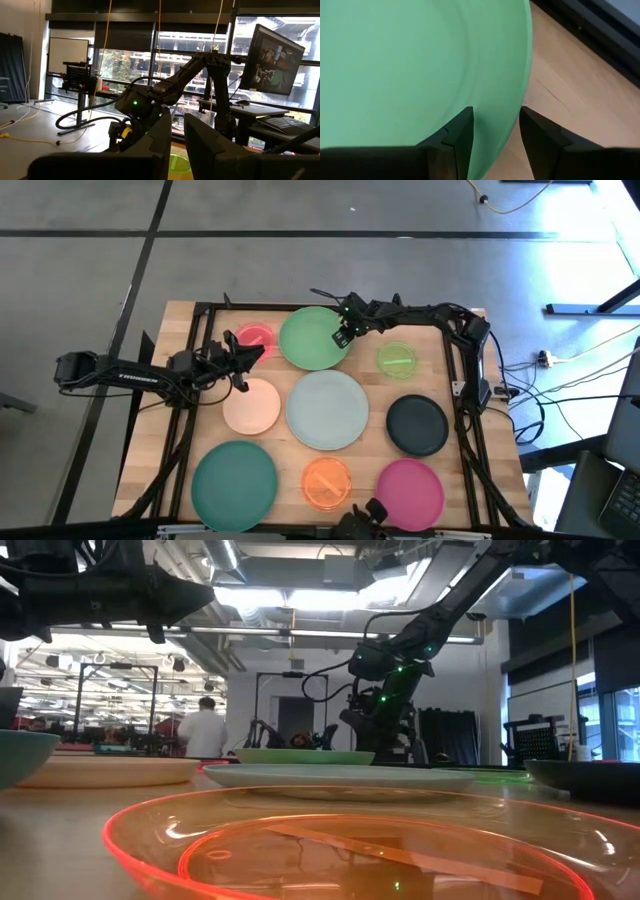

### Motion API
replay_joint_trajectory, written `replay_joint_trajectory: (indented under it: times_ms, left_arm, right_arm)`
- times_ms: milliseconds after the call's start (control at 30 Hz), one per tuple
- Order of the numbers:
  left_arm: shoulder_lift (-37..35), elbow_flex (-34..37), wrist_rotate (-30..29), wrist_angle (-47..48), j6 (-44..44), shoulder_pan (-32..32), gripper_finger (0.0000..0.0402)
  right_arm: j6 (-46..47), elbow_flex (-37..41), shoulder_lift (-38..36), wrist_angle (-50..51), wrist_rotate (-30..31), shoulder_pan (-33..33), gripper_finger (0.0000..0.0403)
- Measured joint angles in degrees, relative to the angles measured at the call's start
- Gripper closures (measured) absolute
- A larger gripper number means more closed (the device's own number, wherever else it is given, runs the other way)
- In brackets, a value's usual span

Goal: Stack plastic plates
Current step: Stack the green plate on top of the gray plate

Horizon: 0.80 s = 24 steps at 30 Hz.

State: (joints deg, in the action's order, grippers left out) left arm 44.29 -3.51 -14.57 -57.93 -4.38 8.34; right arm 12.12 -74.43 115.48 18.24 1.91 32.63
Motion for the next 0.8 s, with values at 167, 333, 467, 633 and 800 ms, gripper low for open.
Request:
replay_joint_trajectory:
  times_ms: [167,333,467,633,800]
  left_arm:
    - [0.0,-0.02,-0.02,0.0,0.0,0.0,0.0356]
    - [0.0,0.0,-0.02,0.0,0.0,0.0,0.0356]
    - [0.0,0.0,0.0,0.0,0.0,0.0,0.0356]
    - [0.0,0.0,0.0,0.0,0.0,0.0,0.0356]
    - [0.0,-0.01,0.0,0.0,-0.01,0.0,0.0356]
  right_arm:
    - [0.02,0.0,0.0,0.34,-0.6,0.01,0.0251]
    - [1.46,0.02,0.0,0.39,-1.36,0.03,0.0251]
    - [2.69,0.02,0.0,0.38,-1.36,0.03,0.0251]
    - [2.67,0.02,0.0,-0.21,-1.07,0.03,0.0282]
    - [2.71,0.04,-0.03,-0.67,-0.61,0.03,0.0361]
